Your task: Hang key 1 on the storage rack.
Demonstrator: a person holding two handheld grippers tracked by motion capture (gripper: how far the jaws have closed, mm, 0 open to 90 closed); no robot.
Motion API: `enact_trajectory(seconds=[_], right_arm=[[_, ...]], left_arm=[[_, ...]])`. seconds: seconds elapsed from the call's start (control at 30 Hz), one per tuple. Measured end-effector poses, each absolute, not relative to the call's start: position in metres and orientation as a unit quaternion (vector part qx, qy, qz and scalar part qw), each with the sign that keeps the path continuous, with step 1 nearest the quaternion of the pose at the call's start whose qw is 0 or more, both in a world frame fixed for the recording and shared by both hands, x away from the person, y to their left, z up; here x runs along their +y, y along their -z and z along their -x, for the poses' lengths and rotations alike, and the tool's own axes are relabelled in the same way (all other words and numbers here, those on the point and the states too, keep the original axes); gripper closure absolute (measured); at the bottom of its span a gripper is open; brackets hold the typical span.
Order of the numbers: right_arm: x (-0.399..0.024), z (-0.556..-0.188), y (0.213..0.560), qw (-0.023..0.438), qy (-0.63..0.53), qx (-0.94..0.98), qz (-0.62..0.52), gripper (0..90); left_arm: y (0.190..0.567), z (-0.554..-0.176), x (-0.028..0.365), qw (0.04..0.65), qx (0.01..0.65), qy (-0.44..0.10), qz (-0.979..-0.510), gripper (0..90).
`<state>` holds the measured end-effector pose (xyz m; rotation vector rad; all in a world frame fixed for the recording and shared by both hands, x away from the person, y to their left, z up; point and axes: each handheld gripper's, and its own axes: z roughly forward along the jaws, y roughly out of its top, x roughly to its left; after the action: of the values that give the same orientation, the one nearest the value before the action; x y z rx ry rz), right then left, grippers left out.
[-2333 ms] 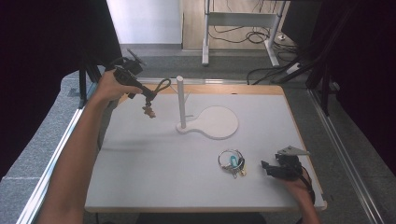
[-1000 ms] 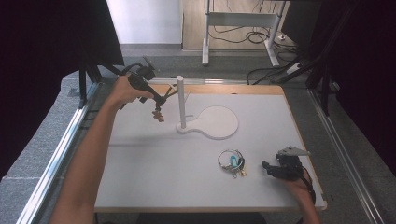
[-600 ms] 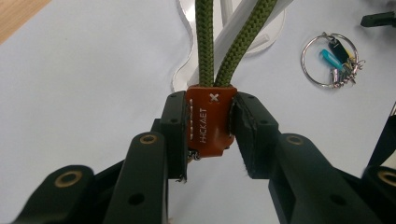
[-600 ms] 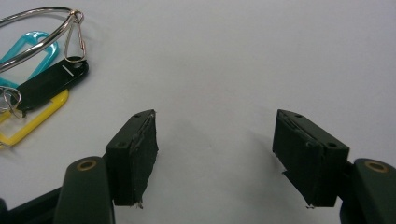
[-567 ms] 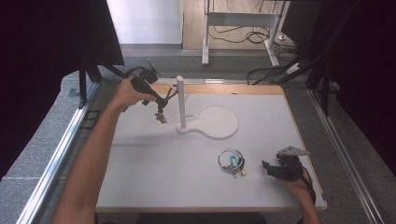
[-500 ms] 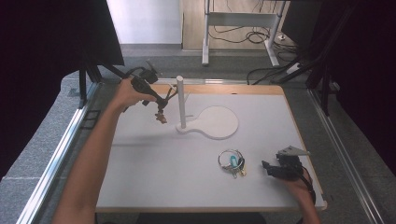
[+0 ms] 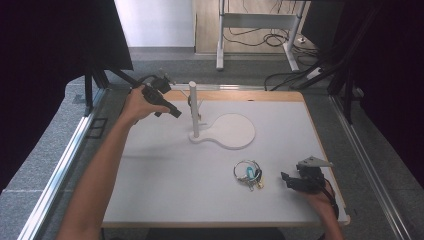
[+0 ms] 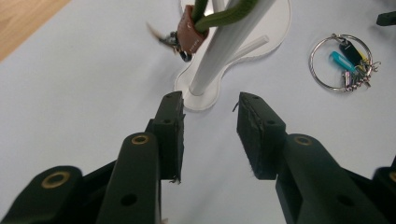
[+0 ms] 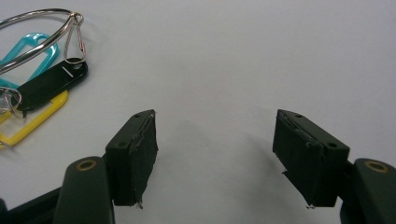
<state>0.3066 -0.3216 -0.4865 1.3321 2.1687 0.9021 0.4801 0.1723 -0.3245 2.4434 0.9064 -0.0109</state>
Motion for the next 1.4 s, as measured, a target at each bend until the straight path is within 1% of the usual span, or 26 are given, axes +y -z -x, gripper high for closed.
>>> enact_trajectory(seconds=[0.1, 0.23, 0.33, 0.5, 0.6, 0.63, 0.8, 0.9, 1.07, 1.13, 1.17, 1.3, 1.4], right_arm=[[-0.321, -0.306, 0.485, 0.220, -0.327, 0.784, -0.480, 30.5], [-0.320, -0.305, 0.484, 0.222, -0.330, 0.785, -0.476, 30.5], [-0.319, -0.304, 0.483, 0.224, -0.334, 0.785, -0.472, 30.5], [-0.318, -0.303, 0.482, 0.225, -0.335, 0.789, -0.464, 30.6], [-0.318, -0.302, 0.481, 0.223, -0.337, 0.791, -0.460, 31.3], [-0.318, -0.302, 0.480, 0.223, -0.337, 0.791, -0.460, 31.5], [-0.316, -0.302, 0.480, 0.222, -0.335, 0.793, -0.459, 31.6], [-0.314, -0.302, 0.480, 0.220, -0.336, 0.793, -0.457, 31.8], [-0.313, -0.302, 0.480, 0.217, -0.337, 0.794, -0.457, 32.0], [-0.312, -0.303, 0.480, 0.217, -0.336, 0.795, -0.455, 32.1], [-0.311, -0.303, 0.480, 0.217, -0.336, 0.795, -0.455, 32.1], [-0.310, -0.303, 0.477, 0.214, -0.340, 0.795, -0.455, 32.1], [-0.309, -0.304, 0.475, 0.216, -0.342, 0.794, -0.454, 32.0]], left_arm=[[0.322, -0.467, 0.174, 0.275, 0.327, -0.012, -0.904, 60.6], [0.321, -0.456, 0.175, 0.278, 0.318, -0.020, -0.906, 59.7], [0.323, -0.445, 0.175, 0.282, 0.308, -0.014, -0.908, 57.6], [0.328, -0.426, 0.176, 0.292, 0.304, -0.022, -0.907, 55.8], [0.334, -0.415, 0.177, 0.286, 0.305, -0.030, -0.908, 52.7], [0.339, -0.406, 0.178, 0.288, 0.304, -0.037, -0.907, 52.3], [0.352, -0.389, 0.181, 0.291, 0.301, -0.050, -0.907, 51.4], [0.368, -0.371, 0.181, 0.297, 0.298, -0.039, -0.906, 50.8], [0.381, -0.353, 0.182, 0.300, 0.293, -0.038, -0.907, 50.7], [0.393, -0.341, 0.183, 0.308, 0.292, -0.021, -0.905, 50.5], [0.393, -0.341, 0.183, 0.308, 0.292, -0.021, -0.905, 50.3], [0.412, -0.323, 0.179, 0.298, 0.294, -0.021, -0.908, 50.0], [0.416, -0.318, 0.178, 0.302, 0.295, -0.018, -0.906, 49.5]])
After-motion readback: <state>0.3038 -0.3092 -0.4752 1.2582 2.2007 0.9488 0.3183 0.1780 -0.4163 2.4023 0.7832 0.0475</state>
